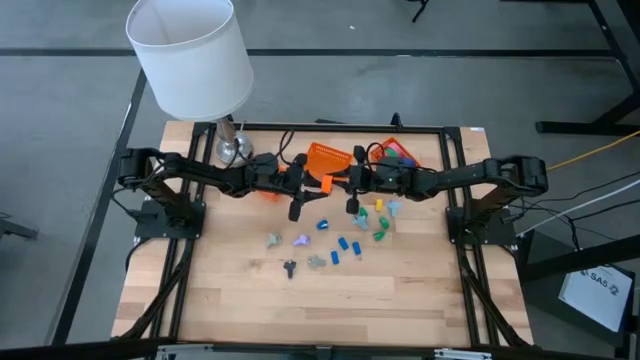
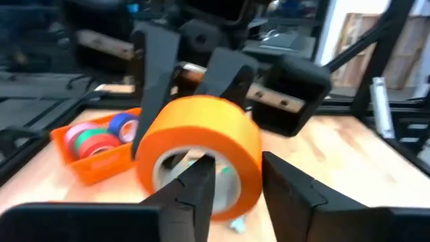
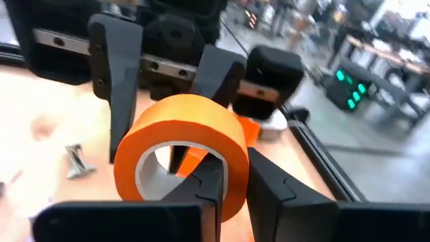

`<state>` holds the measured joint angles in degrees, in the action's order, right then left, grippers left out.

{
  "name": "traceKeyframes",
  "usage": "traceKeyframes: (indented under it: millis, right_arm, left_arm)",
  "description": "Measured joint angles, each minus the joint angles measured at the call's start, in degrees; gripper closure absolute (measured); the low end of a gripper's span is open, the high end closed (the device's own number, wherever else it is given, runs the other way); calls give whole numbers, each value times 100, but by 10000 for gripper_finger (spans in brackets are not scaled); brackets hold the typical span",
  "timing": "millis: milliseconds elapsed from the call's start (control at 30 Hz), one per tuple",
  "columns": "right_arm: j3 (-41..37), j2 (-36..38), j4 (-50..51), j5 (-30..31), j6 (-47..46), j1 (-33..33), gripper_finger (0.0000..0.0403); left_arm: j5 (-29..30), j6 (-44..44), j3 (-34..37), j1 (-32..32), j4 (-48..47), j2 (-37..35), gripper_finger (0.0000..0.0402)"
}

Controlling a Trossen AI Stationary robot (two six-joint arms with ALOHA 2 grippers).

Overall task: Pick and place Stapler, Stapler remover, tape
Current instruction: Put the orange tape into the right orange bin

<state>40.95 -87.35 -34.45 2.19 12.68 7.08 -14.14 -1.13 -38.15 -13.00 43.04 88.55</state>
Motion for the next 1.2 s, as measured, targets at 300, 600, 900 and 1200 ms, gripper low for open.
traceKeyframes:
  millis: [300,600,900,1200]
  right_arm:
    - [0,797,2073,500,-713,495,359]
    - [0,1340,4598,2641,-1618,778,359]
    - [0,1410,6446,3082,-2522,1109,359]
    - [0,1408,7224,3128,-2574,1568,359]
  left_arm:
    - [540,139,4,-399,-306,-96,234]
    - [605,237,4,-639,-730,-109,224]
    - [581,494,4,-781,-738,-109,224]
    - [576,640,4,-782,-792,-109,224]
